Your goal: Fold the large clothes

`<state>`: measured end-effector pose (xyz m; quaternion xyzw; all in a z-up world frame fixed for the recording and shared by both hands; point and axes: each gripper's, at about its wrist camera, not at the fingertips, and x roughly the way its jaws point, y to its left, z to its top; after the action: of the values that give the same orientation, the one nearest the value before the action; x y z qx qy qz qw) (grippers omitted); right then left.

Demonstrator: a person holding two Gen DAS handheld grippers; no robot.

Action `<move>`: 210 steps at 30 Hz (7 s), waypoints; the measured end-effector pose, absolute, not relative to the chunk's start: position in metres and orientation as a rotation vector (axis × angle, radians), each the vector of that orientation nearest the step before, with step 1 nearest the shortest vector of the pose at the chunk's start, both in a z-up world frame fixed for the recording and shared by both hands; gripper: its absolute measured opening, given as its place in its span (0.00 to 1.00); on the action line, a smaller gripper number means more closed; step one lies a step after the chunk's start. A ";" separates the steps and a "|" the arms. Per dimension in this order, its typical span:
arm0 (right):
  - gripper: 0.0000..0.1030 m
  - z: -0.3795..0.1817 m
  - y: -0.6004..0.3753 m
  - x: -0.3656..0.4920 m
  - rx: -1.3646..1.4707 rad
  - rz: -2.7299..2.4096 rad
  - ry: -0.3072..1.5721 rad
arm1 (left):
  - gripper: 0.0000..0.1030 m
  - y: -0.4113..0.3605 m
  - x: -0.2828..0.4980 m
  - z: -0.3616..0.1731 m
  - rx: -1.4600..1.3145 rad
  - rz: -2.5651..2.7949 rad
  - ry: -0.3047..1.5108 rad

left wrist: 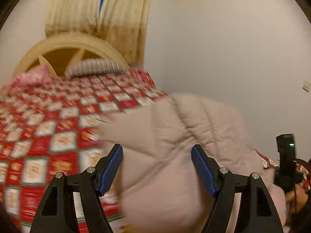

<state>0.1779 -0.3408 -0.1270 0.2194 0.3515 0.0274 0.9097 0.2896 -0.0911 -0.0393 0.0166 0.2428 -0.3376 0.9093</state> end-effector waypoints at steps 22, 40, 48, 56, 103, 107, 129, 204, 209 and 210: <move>0.70 -0.094 -0.398 0.123 0.672 0.032 0.575 | 0.72 -0.212 0.252 -0.104 0.641 -0.443 0.382; 1.00 -0.089 -0.369 0.191 0.417 0.075 0.753 | 0.73 -0.210 0.272 -0.112 0.618 -0.442 0.444; 1.00 -0.139 -0.383 0.210 0.569 0.144 0.800 | 0.73 -0.204 0.282 -0.111 0.566 -0.460 0.476; 1.00 -0.144 -0.380 0.209 0.583 0.143 0.793 | 0.74 -0.200 0.290 -0.115 0.514 -0.486 0.513; 0.99 -0.120 -0.369 0.239 0.364 0.133 0.898 | 0.99 -0.074 0.322 -0.130 -0.264 -0.755 0.929; 1.00 -0.142 -0.382 0.262 0.502 0.247 0.929 | 0.99 -0.076 0.328 -0.136 -0.287 -0.744 0.931; 0.86 -0.143 -0.366 0.245 0.475 0.141 0.847 | 0.99 -0.090 0.338 -0.141 -0.208 -0.721 0.942; 0.38 -0.105 -0.263 -0.044 0.719 0.219 0.665 | 0.83 -0.015 0.070 -0.051 0.043 -0.884 0.770; 0.38 -0.096 -0.279 -0.057 0.729 0.205 0.611 | 0.82 -0.034 0.073 -0.039 0.069 -0.934 0.742; 0.38 -0.094 -0.281 -0.058 0.729 0.201 0.601 | 0.82 -0.037 0.073 -0.038 0.071 -0.942 0.739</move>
<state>-0.0580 -0.2813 -0.0943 0.3504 0.2891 0.0967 0.8856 0.0726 -0.0372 -0.0377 0.0332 0.3476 -0.4431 0.8256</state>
